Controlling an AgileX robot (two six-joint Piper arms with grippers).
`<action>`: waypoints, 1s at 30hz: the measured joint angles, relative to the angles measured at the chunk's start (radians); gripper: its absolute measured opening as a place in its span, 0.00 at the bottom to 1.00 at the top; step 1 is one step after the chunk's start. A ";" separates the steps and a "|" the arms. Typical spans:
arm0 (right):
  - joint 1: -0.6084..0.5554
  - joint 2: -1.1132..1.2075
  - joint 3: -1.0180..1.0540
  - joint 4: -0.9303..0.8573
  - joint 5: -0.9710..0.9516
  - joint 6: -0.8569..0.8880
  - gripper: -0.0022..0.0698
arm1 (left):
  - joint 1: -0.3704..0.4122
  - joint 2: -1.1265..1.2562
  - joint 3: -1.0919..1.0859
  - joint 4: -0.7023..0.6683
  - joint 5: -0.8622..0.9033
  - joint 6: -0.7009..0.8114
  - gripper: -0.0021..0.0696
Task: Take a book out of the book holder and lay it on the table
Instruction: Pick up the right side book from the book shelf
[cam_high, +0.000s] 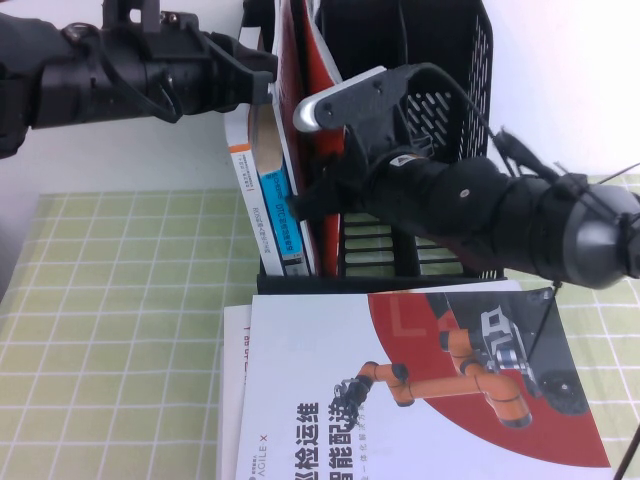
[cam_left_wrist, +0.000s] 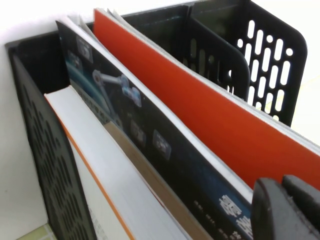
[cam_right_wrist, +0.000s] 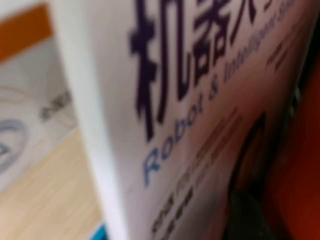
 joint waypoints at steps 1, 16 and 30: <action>0.000 0.007 -0.005 0.002 -0.009 0.000 0.36 | 0.000 0.000 0.000 0.000 0.000 0.000 0.03; -0.077 -0.179 -0.020 0.062 0.197 -0.105 0.06 | 0.000 0.001 0.000 0.000 0.032 0.002 0.03; -0.330 -0.566 -0.020 0.091 0.761 -0.175 0.05 | 0.000 -0.167 0.000 0.143 0.265 -0.116 0.03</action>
